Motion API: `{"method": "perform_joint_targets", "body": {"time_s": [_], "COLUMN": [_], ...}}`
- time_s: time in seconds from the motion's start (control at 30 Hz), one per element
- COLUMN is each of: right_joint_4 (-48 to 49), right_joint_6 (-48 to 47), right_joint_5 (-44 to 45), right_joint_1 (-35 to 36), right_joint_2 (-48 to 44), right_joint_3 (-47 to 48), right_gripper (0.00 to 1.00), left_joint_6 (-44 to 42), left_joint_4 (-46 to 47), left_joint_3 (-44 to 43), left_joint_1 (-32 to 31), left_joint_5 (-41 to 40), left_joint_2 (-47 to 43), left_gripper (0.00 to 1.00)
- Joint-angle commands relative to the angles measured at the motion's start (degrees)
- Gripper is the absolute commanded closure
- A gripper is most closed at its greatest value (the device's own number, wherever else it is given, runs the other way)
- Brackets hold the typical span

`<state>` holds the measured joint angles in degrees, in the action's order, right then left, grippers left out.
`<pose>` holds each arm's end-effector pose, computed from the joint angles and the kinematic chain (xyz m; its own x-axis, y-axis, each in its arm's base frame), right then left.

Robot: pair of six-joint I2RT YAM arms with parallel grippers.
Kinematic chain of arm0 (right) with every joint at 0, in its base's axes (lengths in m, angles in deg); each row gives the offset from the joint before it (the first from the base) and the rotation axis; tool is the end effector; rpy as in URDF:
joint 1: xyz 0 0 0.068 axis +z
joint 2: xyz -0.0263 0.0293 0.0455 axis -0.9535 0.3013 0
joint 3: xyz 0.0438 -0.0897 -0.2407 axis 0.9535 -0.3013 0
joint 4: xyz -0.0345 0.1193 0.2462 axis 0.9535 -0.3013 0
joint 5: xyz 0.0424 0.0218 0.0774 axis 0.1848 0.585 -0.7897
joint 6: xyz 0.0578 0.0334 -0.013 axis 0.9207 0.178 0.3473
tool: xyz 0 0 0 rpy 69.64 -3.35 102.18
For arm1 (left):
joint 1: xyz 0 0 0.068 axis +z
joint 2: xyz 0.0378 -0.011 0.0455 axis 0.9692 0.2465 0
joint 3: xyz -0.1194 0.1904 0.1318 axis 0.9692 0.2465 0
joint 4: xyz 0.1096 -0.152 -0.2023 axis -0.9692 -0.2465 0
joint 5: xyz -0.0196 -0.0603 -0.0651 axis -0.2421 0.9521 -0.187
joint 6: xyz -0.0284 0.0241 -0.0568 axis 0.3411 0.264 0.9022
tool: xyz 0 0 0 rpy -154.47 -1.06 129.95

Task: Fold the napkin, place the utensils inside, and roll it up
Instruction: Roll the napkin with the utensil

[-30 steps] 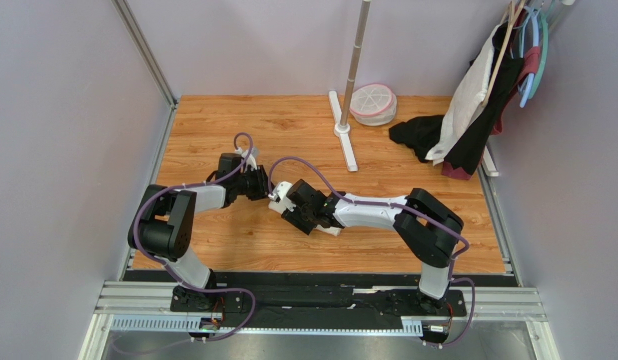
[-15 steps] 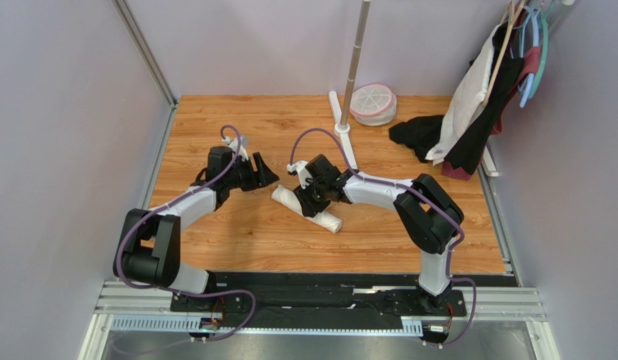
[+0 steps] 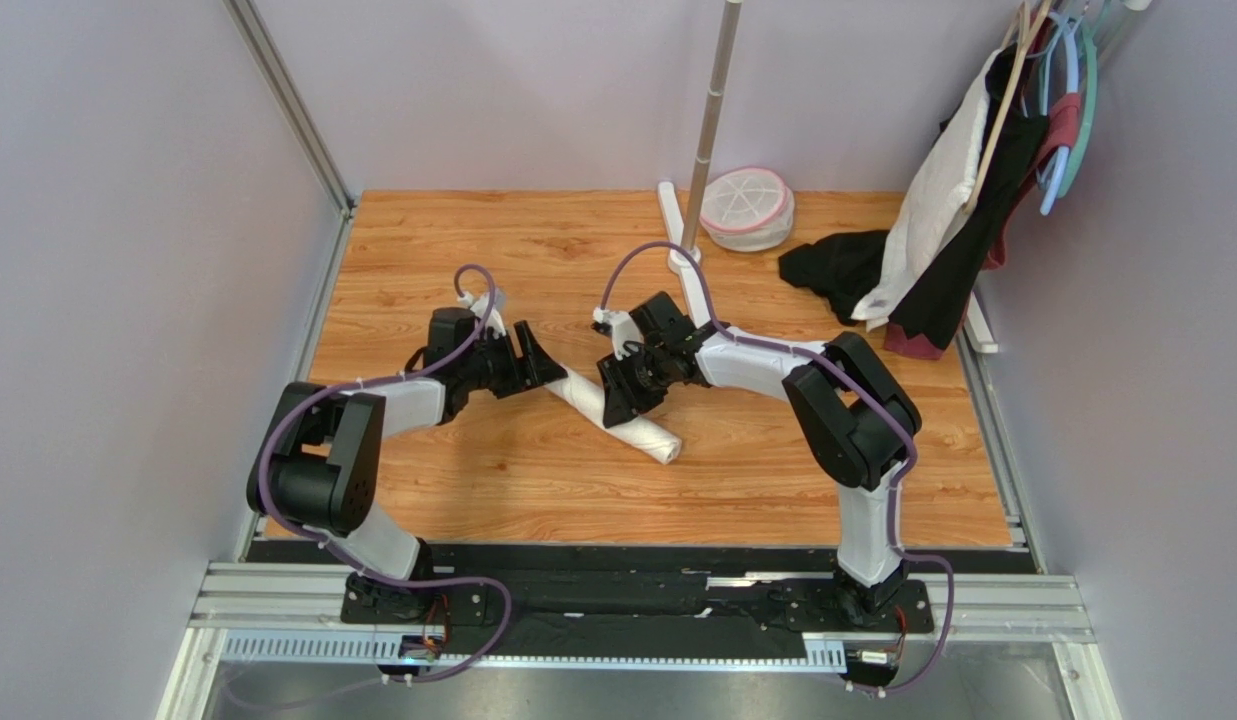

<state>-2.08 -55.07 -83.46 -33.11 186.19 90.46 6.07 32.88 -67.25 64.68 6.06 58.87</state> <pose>0.3037 0.2822 0.1117 -0.7417 -0.4914 -0.4564 -0.6692 0.5877 0.4548 0.3089 -0.0876 0.1153 -0.8066 -0.3418 -0.4823 0.1124 0.7123 -0.6928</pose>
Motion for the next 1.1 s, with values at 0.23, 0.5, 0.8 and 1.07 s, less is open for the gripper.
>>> {"method": "perform_joint_targets", "body": {"time_s": [0.23, 0.5, 0.8, 1.07], "right_joint_4": [-3.23, -3.32, -3.23, -1.82], "right_joint_6": [9.85, 15.13, 14.7, 9.87], "right_joint_5": [18.09, 29.16, 32.61, 29.0], "right_joint_1": [-1.47, -3.41, -3.58, -3.15], "right_joint_2": [2.67, 3.2, 4.44, -7.5], "right_joint_3": [-1.02, 0.39, 4.17, 1.01], "right_gripper": [0.61, 0.6, 0.36, 0.26], "left_joint_6": [1.55, 1.29, -0.73, -2.48], "left_joint_4": [2.83, -6.75, -19.05, -25.74], "left_joint_3": [1.05, -0.09, -2.38, -5.1], "left_joint_1": [0.24, 0.24, 0.33, 0.85], "left_joint_5": [-3.61, -7.65, -9.59, -7.83], "left_joint_2": [-6.9, -18.06, -27.3, -33.53], "left_gripper": [0.27, 0.26, 0.24, 0.23]}}
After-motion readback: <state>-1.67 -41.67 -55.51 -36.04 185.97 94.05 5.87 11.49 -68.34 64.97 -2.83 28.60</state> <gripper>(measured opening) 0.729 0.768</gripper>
